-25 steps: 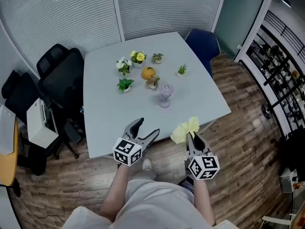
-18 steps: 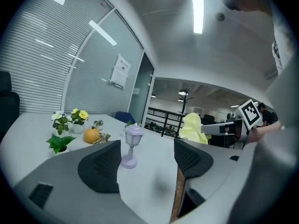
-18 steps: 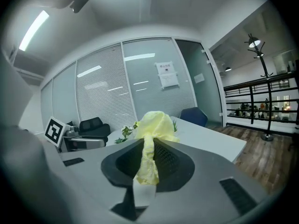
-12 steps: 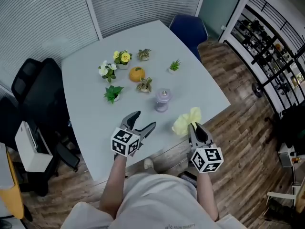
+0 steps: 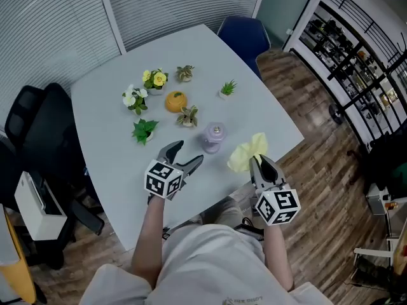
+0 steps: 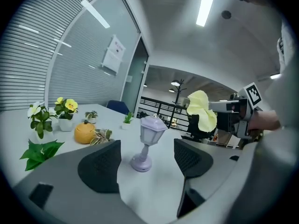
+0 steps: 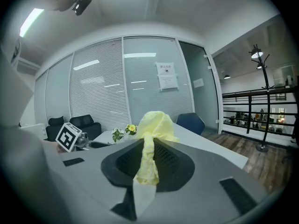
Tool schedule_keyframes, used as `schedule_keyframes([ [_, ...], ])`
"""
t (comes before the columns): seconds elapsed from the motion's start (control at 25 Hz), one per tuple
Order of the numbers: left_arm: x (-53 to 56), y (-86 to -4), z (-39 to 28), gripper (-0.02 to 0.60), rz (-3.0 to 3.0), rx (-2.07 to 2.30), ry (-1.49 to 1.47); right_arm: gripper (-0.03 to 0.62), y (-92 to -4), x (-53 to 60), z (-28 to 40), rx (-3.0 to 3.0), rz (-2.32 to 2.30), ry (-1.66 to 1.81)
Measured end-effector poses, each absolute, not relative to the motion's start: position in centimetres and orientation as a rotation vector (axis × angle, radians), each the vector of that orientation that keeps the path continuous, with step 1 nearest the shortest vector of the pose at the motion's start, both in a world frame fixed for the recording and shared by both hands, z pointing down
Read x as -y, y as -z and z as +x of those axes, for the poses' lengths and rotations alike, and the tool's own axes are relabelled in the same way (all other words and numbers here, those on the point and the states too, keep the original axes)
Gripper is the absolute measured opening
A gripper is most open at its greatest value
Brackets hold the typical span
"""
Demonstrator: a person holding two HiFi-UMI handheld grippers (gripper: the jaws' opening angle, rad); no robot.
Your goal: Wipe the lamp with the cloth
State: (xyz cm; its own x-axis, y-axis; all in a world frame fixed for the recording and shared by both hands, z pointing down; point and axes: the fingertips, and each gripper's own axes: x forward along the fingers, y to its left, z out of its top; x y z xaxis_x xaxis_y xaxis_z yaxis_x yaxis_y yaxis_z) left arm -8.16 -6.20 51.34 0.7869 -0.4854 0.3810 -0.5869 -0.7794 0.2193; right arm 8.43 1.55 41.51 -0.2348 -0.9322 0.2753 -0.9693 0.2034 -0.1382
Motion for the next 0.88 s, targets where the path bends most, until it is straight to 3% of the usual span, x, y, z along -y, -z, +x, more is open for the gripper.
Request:
schedule_keyframes([
  [0.88, 8.8, -60.1, -4.2, 0.332, 2.505, 0.665, -0.602, 0.067, -44.6, 5.3, 9.7, 2.351, 1.768, -0.554],
])
